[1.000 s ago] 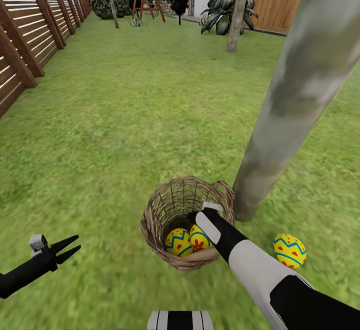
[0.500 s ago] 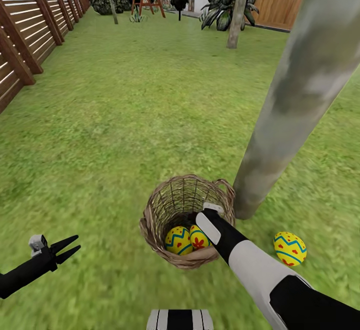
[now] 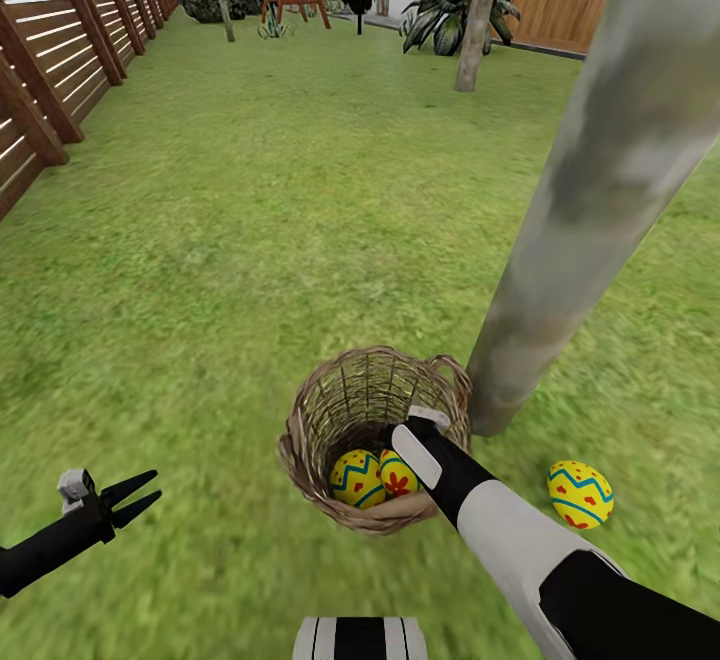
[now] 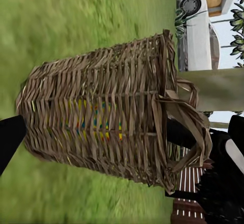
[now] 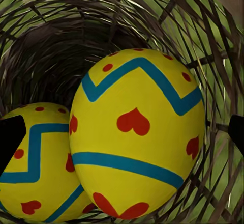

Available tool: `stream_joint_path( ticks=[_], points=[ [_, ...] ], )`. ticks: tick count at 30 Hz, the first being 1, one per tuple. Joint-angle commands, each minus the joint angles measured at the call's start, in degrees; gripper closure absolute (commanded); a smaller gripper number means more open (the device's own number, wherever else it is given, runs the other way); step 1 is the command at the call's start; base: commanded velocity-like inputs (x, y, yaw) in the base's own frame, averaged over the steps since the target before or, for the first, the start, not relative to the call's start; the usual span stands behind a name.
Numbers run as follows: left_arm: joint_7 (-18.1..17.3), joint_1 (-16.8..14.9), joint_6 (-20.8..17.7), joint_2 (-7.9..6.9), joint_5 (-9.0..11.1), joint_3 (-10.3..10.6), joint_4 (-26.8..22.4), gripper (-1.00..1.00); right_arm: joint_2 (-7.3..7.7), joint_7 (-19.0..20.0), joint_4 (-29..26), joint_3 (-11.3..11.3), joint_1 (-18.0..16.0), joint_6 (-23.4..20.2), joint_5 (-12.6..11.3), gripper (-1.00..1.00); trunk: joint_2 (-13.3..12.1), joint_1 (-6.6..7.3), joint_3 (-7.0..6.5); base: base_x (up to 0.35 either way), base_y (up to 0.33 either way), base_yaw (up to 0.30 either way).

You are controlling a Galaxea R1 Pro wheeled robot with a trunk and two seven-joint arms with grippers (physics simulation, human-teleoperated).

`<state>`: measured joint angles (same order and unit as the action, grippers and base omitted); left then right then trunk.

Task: Take the three Easter eggs out of the wicker basket on the lawn in the garden, then place them on the lawn next to a single tree (choose any tree) so that all three eggs are next to the same tree and none are left in the basket.

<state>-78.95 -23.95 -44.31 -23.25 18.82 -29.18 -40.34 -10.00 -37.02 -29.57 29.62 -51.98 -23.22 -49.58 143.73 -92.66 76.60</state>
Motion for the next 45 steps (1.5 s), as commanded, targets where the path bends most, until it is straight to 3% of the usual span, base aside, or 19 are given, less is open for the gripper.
stream_joint_path(
  ticks=[1, 8, 14, 31, 38, 43, 44, 45],
  points=[
    [-0.15, -0.01, -0.6, -0.02, 0.08, -0.02, 0.0, -1.0, 0.0, -0.38, -0.04, 0.18, -0.05, -0.25, -0.12, -1.0, 0.02, 0.01, 0.04, 0.0, 0.0, 0.0],
    [-0.15, 0.0, -0.6, -0.04, 0.08, -0.05, 0.0, -1.0, 0.0, -0.42, -0.04, 0.18, -0.05, -0.25, -0.08, -1.0, 0.11, -0.17, 1.59, 0.0, 0.0, 0.0],
    [-0.15, 0.0, -0.6, -0.04, 0.08, -0.07, 0.0, -1.0, 0.0, -0.42, -0.04, 0.18, -0.01, -0.24, -0.15, -1.0, 0.11, -0.17, 1.59, 0.0, 0.0, 0.0],
    [-0.15, -0.02, -0.6, -0.04, 0.08, -0.02, 0.0, -1.0, 0.0, -0.34, -0.37, 0.09, 0.02, -0.16, -0.09, -1.0, 0.34, -0.61, 5.36, 0.0, 0.0, 0.0],
    [-0.59, 1.17, -0.71, 0.0, 0.36, -0.18, 0.0, -1.0, 0.0, 0.56, 1.5, 0.02, -0.64, -0.16, -0.26, -1.0, 0.37, -0.66, 5.79, 0.0, 0.0, 0.0],
    [-0.59, 1.18, -0.78, 0.04, 0.4, -0.18, 0.0, -1.0, 0.0, 0.6, 0.05, 0.0, -0.61, -0.16, 1.76, -1.0, 0.43, -0.79, 6.9, 0.0, 0.0, 0.0],
    [-0.59, 1.18, -0.78, 0.04, 0.42, -0.19, 0.0, -1.0, 0.0, 0.62, -0.31, 0.0, -0.64, -0.16, 2.36, 1.0, 0.45, -0.82, 7.12, 0.0, 0.0, 0.0],
    [-0.59, 1.18, -0.78, 0.04, 0.42, -0.18, 0.0, -1.0, 0.0, 0.63, -0.48, 0.0, -0.61, -0.16, 2.78, 1.0, 0.45, -0.82, 7.12, 0.0, 0.0, 0.0]
  ],
)
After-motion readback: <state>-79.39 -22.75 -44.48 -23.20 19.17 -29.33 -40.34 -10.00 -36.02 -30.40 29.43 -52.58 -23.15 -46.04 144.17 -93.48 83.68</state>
